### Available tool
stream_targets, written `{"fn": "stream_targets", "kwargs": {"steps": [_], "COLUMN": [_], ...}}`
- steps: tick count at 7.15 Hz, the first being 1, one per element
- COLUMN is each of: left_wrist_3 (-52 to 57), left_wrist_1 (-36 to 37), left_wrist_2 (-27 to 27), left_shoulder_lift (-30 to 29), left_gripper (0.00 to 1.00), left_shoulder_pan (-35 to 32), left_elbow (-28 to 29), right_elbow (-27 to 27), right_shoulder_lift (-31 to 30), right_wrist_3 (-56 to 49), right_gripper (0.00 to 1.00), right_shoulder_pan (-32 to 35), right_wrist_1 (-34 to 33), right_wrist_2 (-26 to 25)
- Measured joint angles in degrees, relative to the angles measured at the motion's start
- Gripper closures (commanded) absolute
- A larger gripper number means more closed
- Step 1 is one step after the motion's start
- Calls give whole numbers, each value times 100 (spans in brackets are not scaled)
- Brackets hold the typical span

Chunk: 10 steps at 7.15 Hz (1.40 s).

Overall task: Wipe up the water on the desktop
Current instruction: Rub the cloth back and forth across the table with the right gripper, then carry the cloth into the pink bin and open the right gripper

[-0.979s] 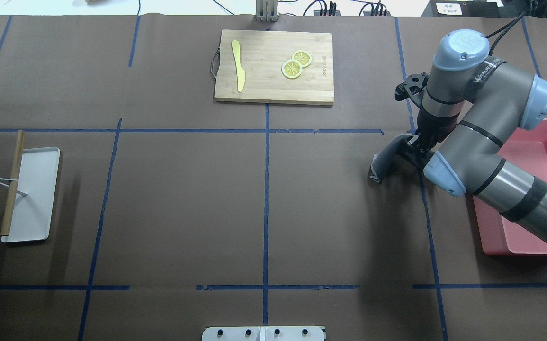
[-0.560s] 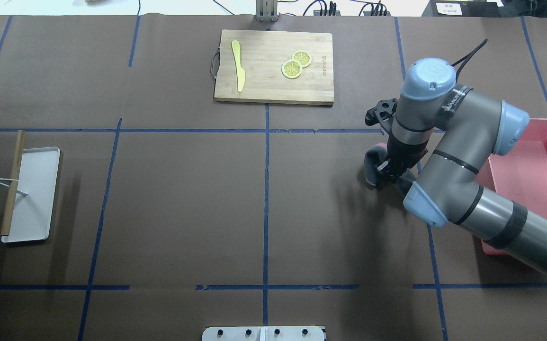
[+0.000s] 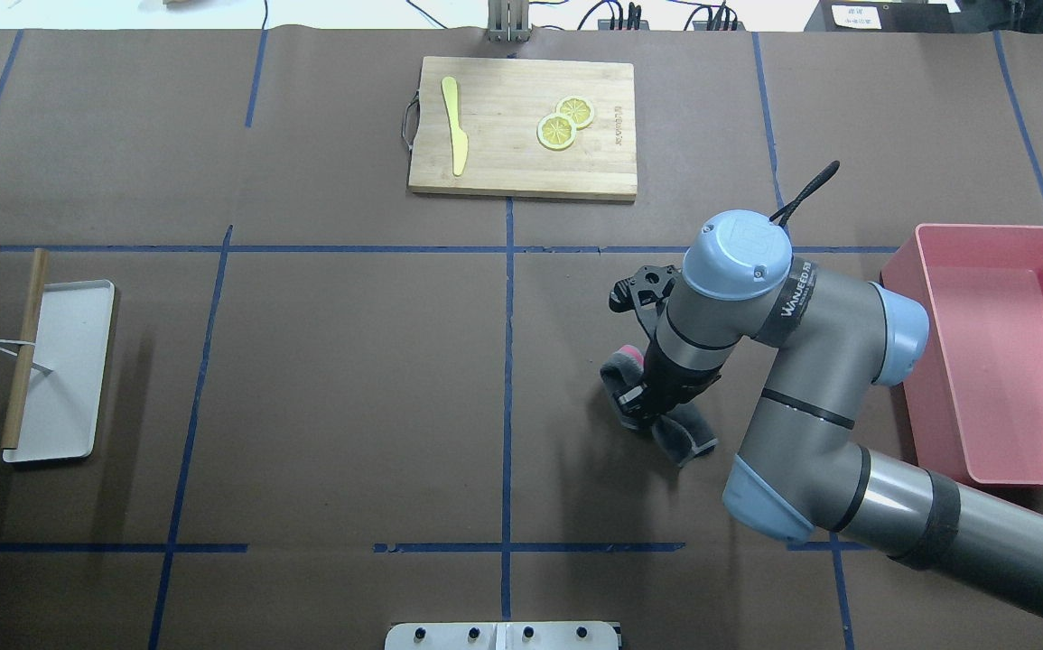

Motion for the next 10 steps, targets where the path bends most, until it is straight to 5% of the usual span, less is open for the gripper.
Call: {"fn": "stream_targets", "kwargs": {"steps": [3, 5, 8, 10], "left_wrist_3": [622, 1300, 2405, 2555], "left_wrist_1": [7, 0, -352, -1345], "left_wrist_2": [0, -2, -46, -88], "left_shoulder_lift": [31, 187, 212, 234], "left_gripper": [0, 0, 0, 0], "left_shoulder_pan": [-207, -274, -336, -355], "left_elbow": [318, 684, 1801, 2738], "right_elbow": [836, 1462, 1879, 1888], "right_shoulder_lift": [10, -267, -977, -1738], "right_wrist_3": [511, 547, 37, -1094], "right_gripper": [99, 99, 99, 98], "right_shoulder_pan": [310, 1086, 2792, 3934], "right_wrist_1": [149, 122, 80, 75], "right_wrist_2": [-138, -298, 414, 1022]}}
